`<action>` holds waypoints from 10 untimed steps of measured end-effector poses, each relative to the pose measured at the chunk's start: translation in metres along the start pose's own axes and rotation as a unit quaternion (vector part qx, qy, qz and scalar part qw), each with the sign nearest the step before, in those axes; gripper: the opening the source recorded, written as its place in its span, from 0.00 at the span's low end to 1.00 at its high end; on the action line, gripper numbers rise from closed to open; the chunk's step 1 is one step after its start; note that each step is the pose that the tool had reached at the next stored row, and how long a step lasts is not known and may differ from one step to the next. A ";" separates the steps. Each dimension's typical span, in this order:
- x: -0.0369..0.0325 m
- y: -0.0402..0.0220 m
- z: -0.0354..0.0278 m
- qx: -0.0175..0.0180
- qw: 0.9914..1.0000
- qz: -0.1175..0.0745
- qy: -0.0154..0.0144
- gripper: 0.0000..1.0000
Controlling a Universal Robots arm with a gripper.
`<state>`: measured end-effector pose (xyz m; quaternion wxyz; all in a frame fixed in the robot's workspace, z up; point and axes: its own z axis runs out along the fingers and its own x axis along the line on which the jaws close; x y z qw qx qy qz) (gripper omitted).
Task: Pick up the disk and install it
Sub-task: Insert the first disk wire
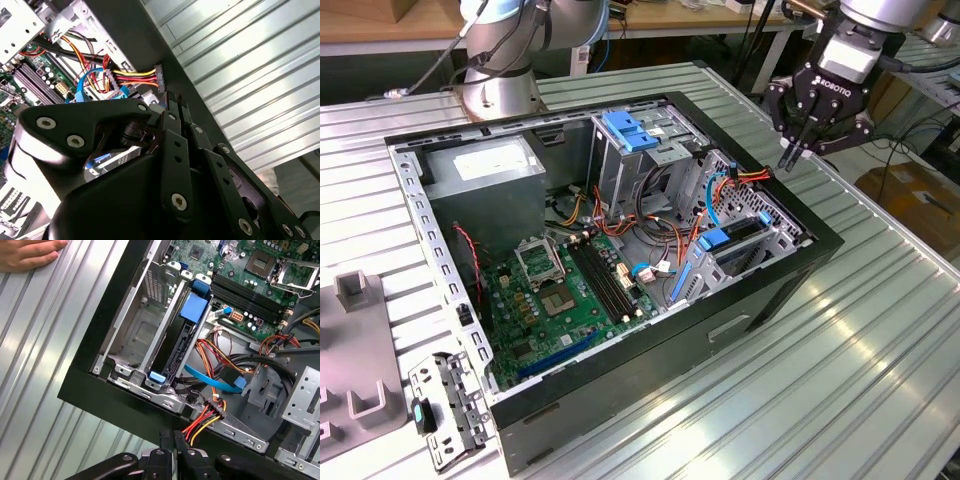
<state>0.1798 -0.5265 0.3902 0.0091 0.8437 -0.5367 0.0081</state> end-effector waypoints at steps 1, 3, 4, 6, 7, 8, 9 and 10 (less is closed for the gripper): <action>0.0000 -0.0020 0.0003 0.000 1.000 -0.003 0.000 0.18; -0.0002 -0.0022 0.0010 0.001 1.000 -0.029 0.000 0.24; -0.0002 -0.0022 0.0015 0.001 0.999 -0.040 0.000 0.31; -0.0002 -0.0020 0.0028 0.002 0.999 -0.053 -0.001 0.31; -0.0004 -0.0017 0.0036 0.003 0.998 -0.058 -0.003 0.31; -0.0006 -0.0014 0.0045 0.004 0.998 -0.064 -0.005 0.31; -0.0009 -0.0007 0.0054 0.005 0.998 -0.067 -0.007 0.31; -0.0015 0.0004 0.0067 0.007 0.997 -0.072 -0.010 0.31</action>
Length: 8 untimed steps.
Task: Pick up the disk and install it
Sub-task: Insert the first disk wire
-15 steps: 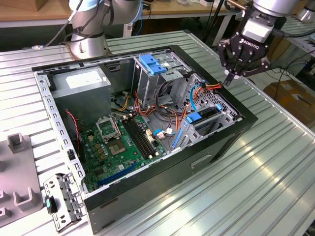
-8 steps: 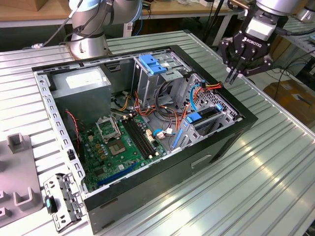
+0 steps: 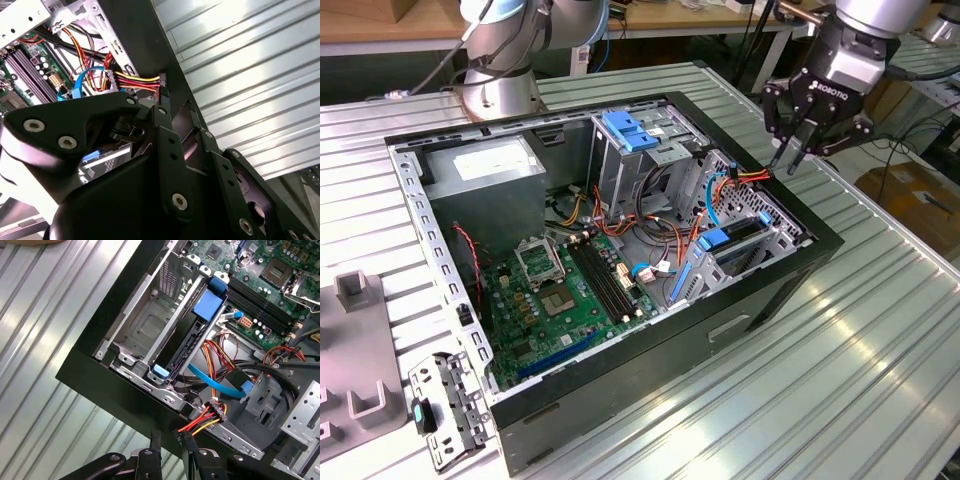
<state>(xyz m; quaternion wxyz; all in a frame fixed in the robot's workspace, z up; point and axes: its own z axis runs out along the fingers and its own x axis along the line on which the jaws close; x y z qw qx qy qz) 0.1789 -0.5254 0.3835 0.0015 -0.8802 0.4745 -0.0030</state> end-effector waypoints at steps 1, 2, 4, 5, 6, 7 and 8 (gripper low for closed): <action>-0.0002 0.0004 0.0008 0.001 1.000 -0.004 -0.001 0.31; -0.0003 0.0004 0.0016 0.001 1.000 -0.010 -0.002 0.31; -0.0003 0.0004 0.0028 0.002 1.000 -0.027 -0.002 0.31; -0.0003 0.0005 0.0045 0.002 0.999 -0.043 -0.003 0.31; -0.0003 0.0005 0.0063 0.002 0.998 -0.063 -0.003 0.31; -0.0003 0.0005 0.0073 0.002 0.997 -0.073 -0.003 0.31; -0.0003 0.0006 0.0083 0.002 0.996 -0.084 -0.003 0.31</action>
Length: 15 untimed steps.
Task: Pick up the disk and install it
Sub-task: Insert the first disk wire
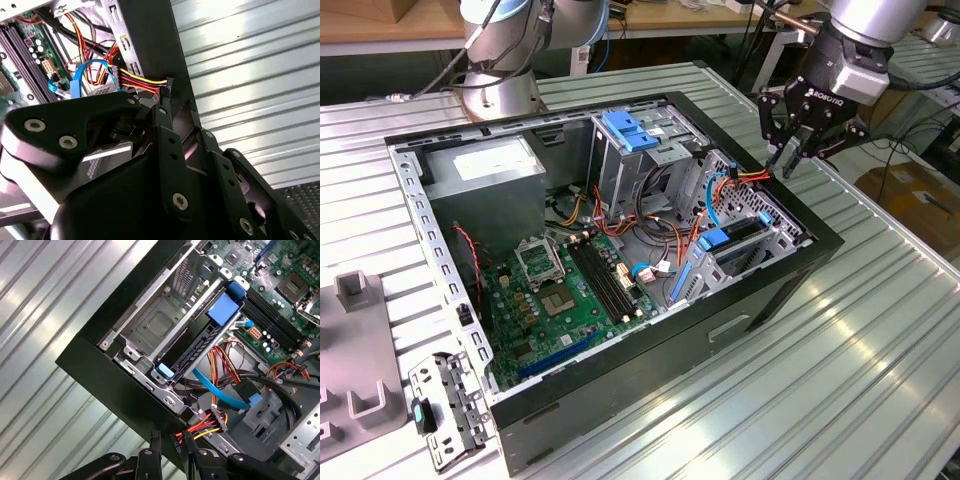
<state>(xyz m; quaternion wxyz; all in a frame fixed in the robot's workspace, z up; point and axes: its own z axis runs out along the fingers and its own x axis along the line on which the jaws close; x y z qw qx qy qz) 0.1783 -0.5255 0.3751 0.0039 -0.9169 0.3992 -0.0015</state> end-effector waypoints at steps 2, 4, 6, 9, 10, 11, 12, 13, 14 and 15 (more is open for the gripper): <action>0.0000 0.0000 0.0022 0.000 1.000 -0.023 -0.001 0.31; 0.0000 0.0000 0.0034 0.002 0.999 -0.053 -0.003 0.31; 0.0000 0.0000 0.0040 0.005 0.997 -0.074 -0.006 0.31; -0.0012 -0.0011 0.0065 0.007 0.995 -0.095 -0.008 0.31; -0.0015 -0.0013 0.0074 0.007 0.995 -0.097 -0.008 0.31; -0.0016 -0.0015 0.0082 0.007 0.995 -0.100 -0.008 0.31; -0.0017 -0.0015 0.0088 0.007 0.995 -0.101 -0.008 0.31; -0.0017 -0.0015 0.0092 0.007 0.995 -0.102 -0.008 0.31; -0.0017 -0.0015 0.0096 0.007 0.995 -0.103 -0.008 0.31; -0.0016 -0.0015 0.0098 0.008 0.994 -0.106 -0.009 0.23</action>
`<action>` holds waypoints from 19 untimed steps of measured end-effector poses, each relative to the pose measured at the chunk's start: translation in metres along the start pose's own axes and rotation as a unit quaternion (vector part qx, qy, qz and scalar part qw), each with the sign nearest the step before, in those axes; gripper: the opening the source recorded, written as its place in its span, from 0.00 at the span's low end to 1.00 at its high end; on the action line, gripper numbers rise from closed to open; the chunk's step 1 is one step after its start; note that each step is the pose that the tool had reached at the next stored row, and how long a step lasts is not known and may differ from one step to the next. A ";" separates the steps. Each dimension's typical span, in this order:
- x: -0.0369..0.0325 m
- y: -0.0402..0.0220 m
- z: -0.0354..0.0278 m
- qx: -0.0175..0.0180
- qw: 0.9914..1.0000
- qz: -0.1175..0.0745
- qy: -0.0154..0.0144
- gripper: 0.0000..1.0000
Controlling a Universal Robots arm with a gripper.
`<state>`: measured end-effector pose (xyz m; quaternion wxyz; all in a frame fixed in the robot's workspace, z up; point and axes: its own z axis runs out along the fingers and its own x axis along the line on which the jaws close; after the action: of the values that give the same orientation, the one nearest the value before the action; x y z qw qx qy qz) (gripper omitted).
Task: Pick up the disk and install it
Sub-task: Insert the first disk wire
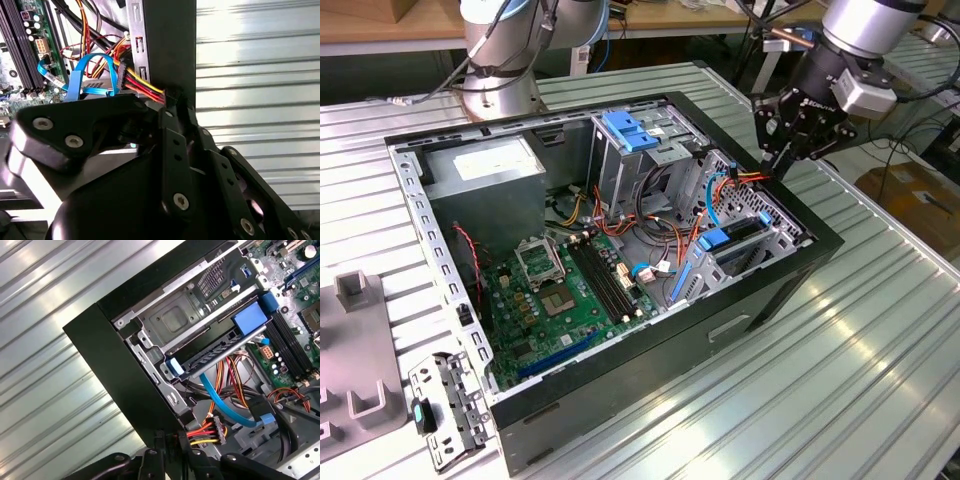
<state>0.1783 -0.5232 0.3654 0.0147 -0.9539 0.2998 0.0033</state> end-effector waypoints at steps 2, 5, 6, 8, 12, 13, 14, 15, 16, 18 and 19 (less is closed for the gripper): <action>-0.0001 -0.0001 -0.0030 0.001 1.000 -0.001 -0.001 0.17; -0.0001 -0.0002 -0.0056 0.001 1.000 -0.001 -0.001 0.17; -0.0001 -0.0002 -0.0056 0.001 1.000 -0.001 -0.001 0.17; -0.0001 -0.0002 -0.0057 0.001 1.000 -0.001 -0.001 0.17; -0.0030 0.0019 -0.0058 0.001 1.000 -0.001 0.000 0.17; -0.0042 0.0028 -0.0057 0.001 1.000 -0.001 0.000 0.17; -0.0056 0.0040 -0.0057 0.001 1.000 -0.001 0.000 0.17; -0.0058 0.0042 -0.0057 0.001 1.000 0.000 0.000 0.17; -0.0058 0.0042 -0.0057 0.001 1.000 0.004 0.000 0.17; -0.0058 0.0042 -0.0057 0.001 1.000 0.017 0.000 0.17; -0.0058 0.0042 -0.0057 0.001 1.000 0.025 0.000 0.17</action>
<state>0.1711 -0.5235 0.3711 0.0155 -0.9461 0.3236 0.0031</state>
